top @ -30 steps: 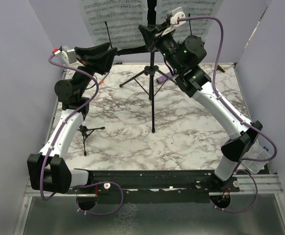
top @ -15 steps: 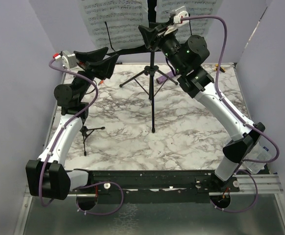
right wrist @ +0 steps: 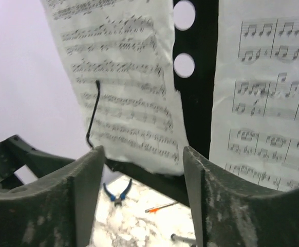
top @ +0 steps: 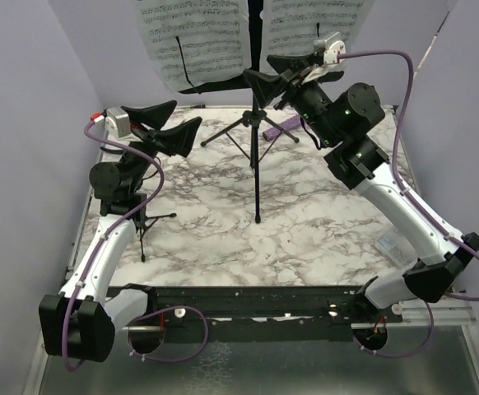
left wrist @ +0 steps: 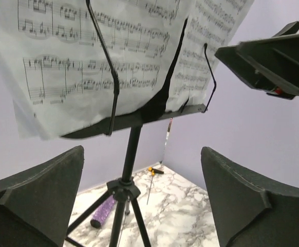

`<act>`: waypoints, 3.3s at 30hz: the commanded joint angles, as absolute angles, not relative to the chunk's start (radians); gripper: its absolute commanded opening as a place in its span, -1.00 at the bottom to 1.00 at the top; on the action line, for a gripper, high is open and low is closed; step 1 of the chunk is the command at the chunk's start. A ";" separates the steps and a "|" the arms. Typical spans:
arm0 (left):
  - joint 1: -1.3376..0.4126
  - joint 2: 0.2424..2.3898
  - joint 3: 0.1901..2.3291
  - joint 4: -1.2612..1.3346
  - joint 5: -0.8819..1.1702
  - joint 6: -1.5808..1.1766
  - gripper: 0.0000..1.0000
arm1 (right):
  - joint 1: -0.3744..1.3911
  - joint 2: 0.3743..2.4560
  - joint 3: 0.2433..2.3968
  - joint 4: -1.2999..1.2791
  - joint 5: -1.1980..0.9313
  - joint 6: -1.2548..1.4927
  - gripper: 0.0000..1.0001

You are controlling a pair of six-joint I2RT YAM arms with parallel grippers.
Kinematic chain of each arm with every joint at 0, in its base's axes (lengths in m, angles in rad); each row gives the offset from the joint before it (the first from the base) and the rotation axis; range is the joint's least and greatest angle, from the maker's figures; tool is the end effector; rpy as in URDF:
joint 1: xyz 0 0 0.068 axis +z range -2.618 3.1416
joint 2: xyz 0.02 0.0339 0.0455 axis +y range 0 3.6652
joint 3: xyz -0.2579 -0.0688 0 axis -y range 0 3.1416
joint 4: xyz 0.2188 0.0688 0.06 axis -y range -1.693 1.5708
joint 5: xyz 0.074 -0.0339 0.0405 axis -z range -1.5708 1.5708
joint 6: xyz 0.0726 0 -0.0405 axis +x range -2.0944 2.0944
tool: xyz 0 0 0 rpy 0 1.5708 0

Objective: Set up the instrument practice props

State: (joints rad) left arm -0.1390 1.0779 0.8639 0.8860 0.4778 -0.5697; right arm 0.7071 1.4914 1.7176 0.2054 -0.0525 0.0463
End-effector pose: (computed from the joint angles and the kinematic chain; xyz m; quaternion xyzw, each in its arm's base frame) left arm 0.2260 -0.0653 0.4391 0.1180 0.4579 -0.4001 0.7851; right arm 0.2502 0.2188 0.5394 -0.1958 0.5028 0.3228 0.7776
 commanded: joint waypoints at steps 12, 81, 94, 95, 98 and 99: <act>-0.141 0.954 0.517 0.778 0.464 -0.656 0.98 | 0.707 1.191 1.180 0.144 -0.098 0.191 0.61; -0.667 1.716 1.123 0.247 -0.398 -0.312 -1.00 | 0.292 1.266 0.766 0.130 -0.420 0.500 0.74; -0.655 1.684 1.108 0.192 -0.489 -0.278 -1.00 | 0.291 1.320 0.809 0.137 -0.412 0.489 0.74; -0.650 1.684 1.106 0.188 -0.491 -0.278 -1.00 | 0.291 1.324 0.812 0.137 -0.409 0.489 0.74; -0.639 1.683 1.105 0.174 -0.497 -0.273 -1.00 | 0.291 1.336 0.823 0.138 -0.403 0.487 0.74; -0.634 1.683 1.105 0.169 -0.498 -0.272 -1.00 | 0.292 1.342 0.827 0.136 -0.400 0.485 0.74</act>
State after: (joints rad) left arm -0.6819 1.7126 1.1053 0.2508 -0.3698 -0.3206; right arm 0.2943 1.3201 0.7891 0.1398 -0.4187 0.5034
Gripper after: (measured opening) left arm 0.164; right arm 0.873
